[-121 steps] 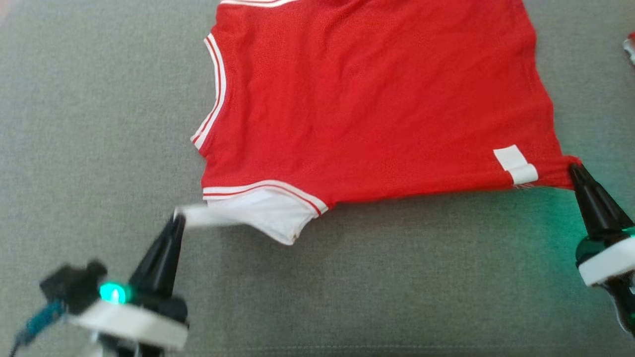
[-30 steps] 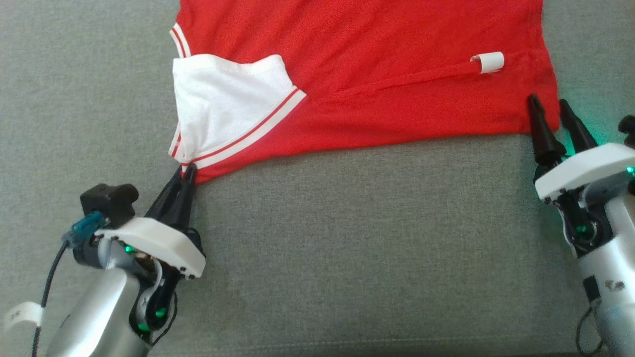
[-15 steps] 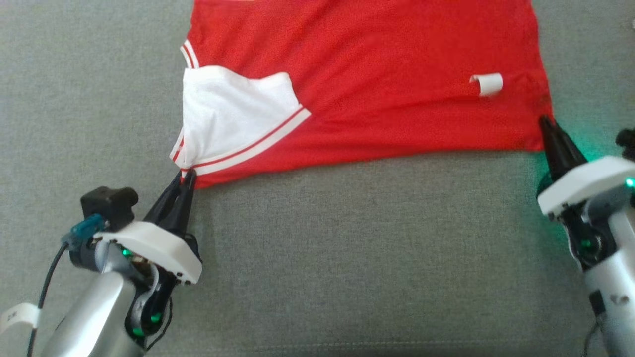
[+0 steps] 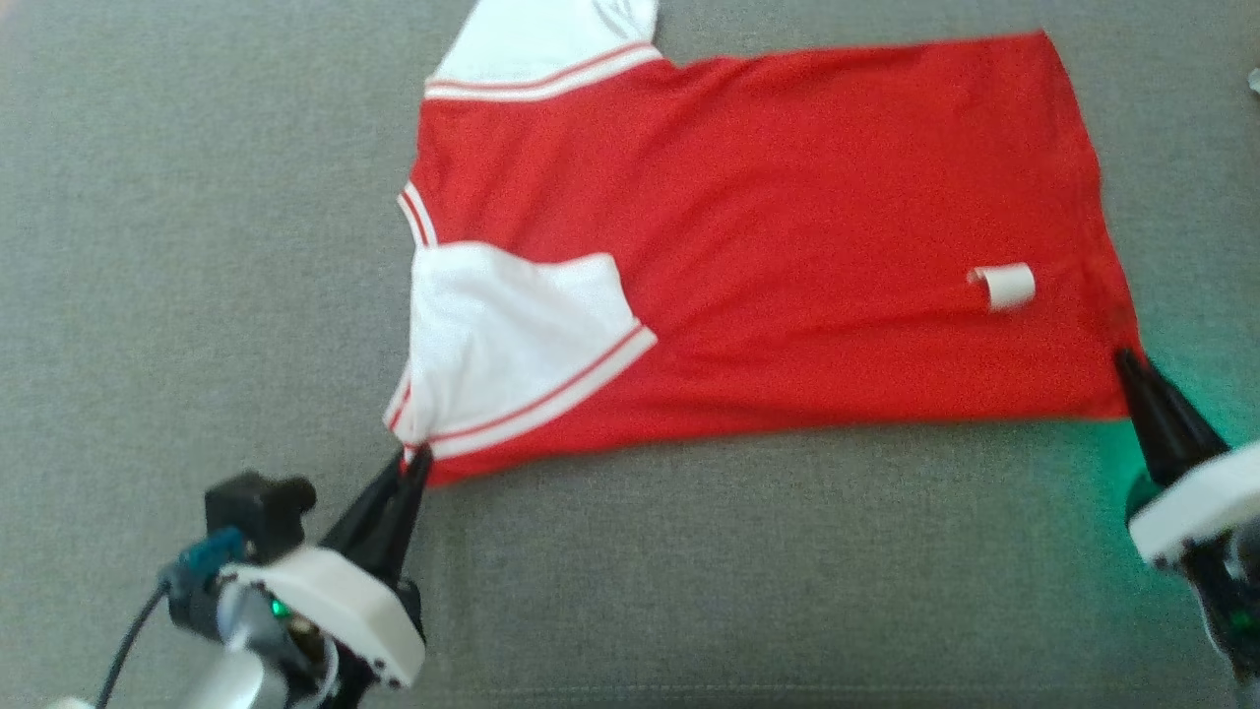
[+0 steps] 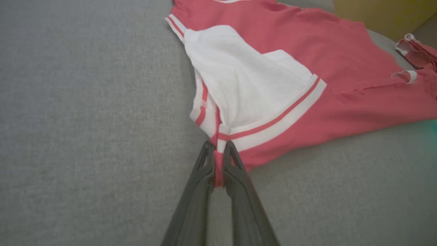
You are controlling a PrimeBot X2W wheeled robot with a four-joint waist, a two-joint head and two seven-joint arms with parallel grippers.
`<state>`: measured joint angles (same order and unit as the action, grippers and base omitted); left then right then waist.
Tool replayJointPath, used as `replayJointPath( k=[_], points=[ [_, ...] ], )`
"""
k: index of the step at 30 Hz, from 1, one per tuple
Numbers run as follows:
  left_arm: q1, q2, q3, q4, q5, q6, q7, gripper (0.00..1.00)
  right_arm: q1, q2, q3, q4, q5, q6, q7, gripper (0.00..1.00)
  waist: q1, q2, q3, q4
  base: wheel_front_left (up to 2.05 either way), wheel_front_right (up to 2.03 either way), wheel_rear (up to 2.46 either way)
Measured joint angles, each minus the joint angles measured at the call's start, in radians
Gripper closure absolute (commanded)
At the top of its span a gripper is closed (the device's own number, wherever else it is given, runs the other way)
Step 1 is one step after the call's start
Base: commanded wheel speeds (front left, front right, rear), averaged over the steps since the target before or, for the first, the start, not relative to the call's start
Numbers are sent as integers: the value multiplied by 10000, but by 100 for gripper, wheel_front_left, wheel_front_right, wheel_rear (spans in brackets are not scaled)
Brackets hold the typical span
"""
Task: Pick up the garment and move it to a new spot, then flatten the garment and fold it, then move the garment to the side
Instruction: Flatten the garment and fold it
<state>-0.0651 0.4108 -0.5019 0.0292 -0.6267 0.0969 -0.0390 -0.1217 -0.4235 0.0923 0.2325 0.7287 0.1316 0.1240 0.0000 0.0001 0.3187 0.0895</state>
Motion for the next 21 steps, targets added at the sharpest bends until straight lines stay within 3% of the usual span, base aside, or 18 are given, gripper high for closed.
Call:
replayJointPath(
  k=[5,10,11,12,13,14,15,21],
  points=[
    [639,36,-77,-313,-153,98,171,100,1207,40,-606,-918,-194,0,453,100,0,0,-119,114,0,0,0],
    [1174,117,-303,-629,-301,144,387,100,2310,500,-1221,-1835,-483,0,997,100,0,0,-298,223,0,0,0],
    [1241,117,-337,-640,-353,188,393,100,2511,713,-1392,-1998,-598,0,1200,88,0,0,-330,248,0,0,0],
    [1228,117,-351,-621,-353,188,464,100,2581,782,-1436,-2054,-658,0,1287,61,0,0,-341,260,0,0,0],
    [1208,117,-384,-570,-351,180,531,100,2584,849,-1478,-2094,-725,0,1384,0,0,0,-352,274,0,0,0],
    [1192,117,-422,-508,-351,171,608,79,2584,899,-1521,-2134,-803,0,1457,0,0,0,-360,287,0,0,0],
    [1176,115,-474,-401,-351,163,719,0,2584,968,-1595,-2199,-911,0,1494,0,0,0,-370,296,0,0,0],
    [1131,184,-627,-276,-362,169,1005,0,2578,1051,-2063,-2711,-1350,0,1505,0,0,0,-430,238,0,0,0]
  ],
)
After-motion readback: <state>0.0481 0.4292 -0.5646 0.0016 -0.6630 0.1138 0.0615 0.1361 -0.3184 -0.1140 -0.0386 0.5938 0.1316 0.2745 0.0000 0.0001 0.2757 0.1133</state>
